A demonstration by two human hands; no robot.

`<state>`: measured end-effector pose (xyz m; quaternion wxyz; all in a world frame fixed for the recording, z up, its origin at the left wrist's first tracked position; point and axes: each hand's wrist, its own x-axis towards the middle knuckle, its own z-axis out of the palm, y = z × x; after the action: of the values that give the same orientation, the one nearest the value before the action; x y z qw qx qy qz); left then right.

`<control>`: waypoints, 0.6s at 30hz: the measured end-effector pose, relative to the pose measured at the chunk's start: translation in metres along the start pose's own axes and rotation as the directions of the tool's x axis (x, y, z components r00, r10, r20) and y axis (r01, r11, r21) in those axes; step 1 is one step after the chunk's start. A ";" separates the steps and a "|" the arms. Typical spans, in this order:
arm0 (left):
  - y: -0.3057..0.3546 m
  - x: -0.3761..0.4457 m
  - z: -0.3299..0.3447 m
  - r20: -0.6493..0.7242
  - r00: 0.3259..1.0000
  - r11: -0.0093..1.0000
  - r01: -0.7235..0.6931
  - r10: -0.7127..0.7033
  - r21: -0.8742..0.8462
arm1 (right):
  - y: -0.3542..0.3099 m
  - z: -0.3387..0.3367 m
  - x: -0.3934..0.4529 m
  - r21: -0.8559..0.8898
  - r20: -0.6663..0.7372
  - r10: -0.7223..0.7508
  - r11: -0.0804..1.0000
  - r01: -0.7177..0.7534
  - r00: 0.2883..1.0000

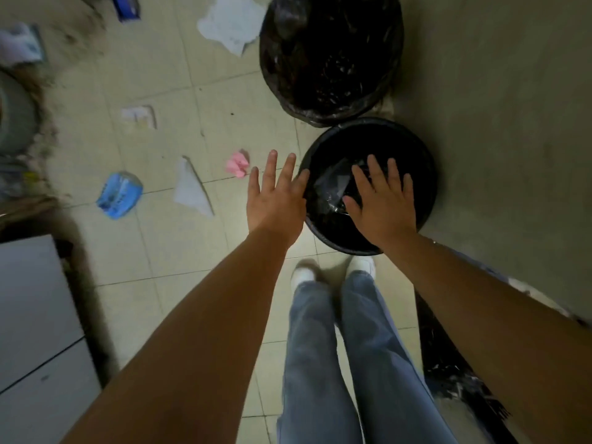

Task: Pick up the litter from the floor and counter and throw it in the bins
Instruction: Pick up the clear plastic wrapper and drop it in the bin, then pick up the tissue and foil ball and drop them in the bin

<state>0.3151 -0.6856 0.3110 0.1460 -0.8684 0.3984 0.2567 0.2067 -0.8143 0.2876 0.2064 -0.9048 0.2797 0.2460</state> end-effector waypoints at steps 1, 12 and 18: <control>-0.013 -0.011 -0.006 -0.036 0.999 1.000 0.026 -0.026 0.009 | -0.013 -0.010 -0.004 0.005 -0.038 -0.007 1.000 0.007 0.999; -0.184 -0.104 0.011 -0.173 0.969 0.983 0.170 -0.179 -0.065 | -0.180 -0.001 -0.035 -0.074 -0.161 -0.065 0.996 0.054 0.985; -0.317 -0.150 0.054 -0.164 0.986 0.999 0.031 -0.035 -0.024 | -0.321 0.064 -0.058 -0.105 -0.150 0.097 0.988 -0.114 0.984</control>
<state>0.4577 -0.3650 0.3666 0.1077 -0.8946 0.3919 0.1858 0.3387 -0.5142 0.3453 0.1208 -0.9143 0.3272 0.2058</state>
